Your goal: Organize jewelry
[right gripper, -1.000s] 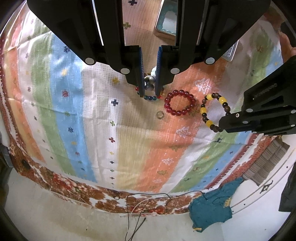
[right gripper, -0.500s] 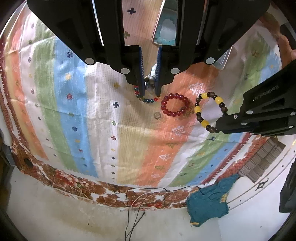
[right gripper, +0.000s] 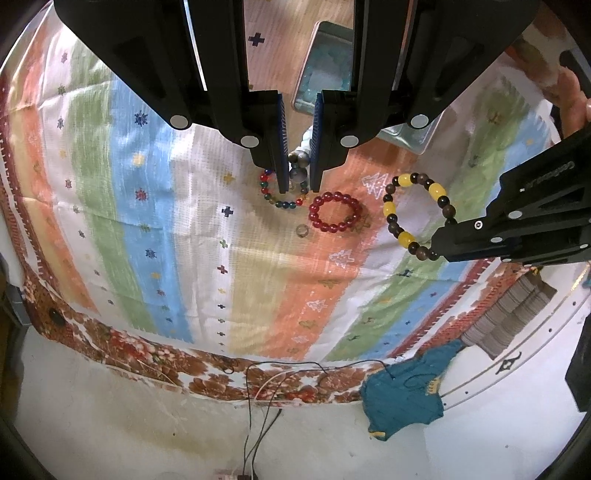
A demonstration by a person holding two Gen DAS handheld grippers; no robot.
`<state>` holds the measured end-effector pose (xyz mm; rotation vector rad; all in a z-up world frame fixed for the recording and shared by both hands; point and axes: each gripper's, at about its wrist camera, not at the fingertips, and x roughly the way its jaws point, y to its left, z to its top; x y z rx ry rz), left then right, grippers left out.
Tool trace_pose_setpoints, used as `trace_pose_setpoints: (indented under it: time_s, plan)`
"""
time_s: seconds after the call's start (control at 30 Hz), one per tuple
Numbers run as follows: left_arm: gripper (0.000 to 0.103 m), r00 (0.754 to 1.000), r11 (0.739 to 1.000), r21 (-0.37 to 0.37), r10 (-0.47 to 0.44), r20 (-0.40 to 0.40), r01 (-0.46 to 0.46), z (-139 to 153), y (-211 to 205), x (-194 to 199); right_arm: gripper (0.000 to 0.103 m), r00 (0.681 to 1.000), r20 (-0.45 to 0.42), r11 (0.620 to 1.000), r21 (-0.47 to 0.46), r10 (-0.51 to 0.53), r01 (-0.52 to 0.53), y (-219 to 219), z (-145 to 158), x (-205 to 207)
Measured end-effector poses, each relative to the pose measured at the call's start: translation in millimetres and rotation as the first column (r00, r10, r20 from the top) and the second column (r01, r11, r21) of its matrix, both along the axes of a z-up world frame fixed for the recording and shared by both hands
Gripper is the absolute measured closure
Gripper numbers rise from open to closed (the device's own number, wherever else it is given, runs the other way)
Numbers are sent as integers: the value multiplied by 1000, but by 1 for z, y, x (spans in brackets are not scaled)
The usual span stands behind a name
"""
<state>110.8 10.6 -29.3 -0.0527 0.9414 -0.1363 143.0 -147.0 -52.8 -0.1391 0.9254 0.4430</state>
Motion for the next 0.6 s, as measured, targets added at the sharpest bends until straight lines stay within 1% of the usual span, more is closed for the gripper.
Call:
trace_pose_setpoints:
  time_s: [0.17,0.6]
  plan:
    - [92,1000,1000,-12,-14,15,14,3,-2,-13,91,1000,3,1000,14,5,-5,-3,3,-8]
    - [92,999,999,-14,-40,34,41,7,-7,-35,91,1000,2,999,24,27,-27,-8,5,-28]
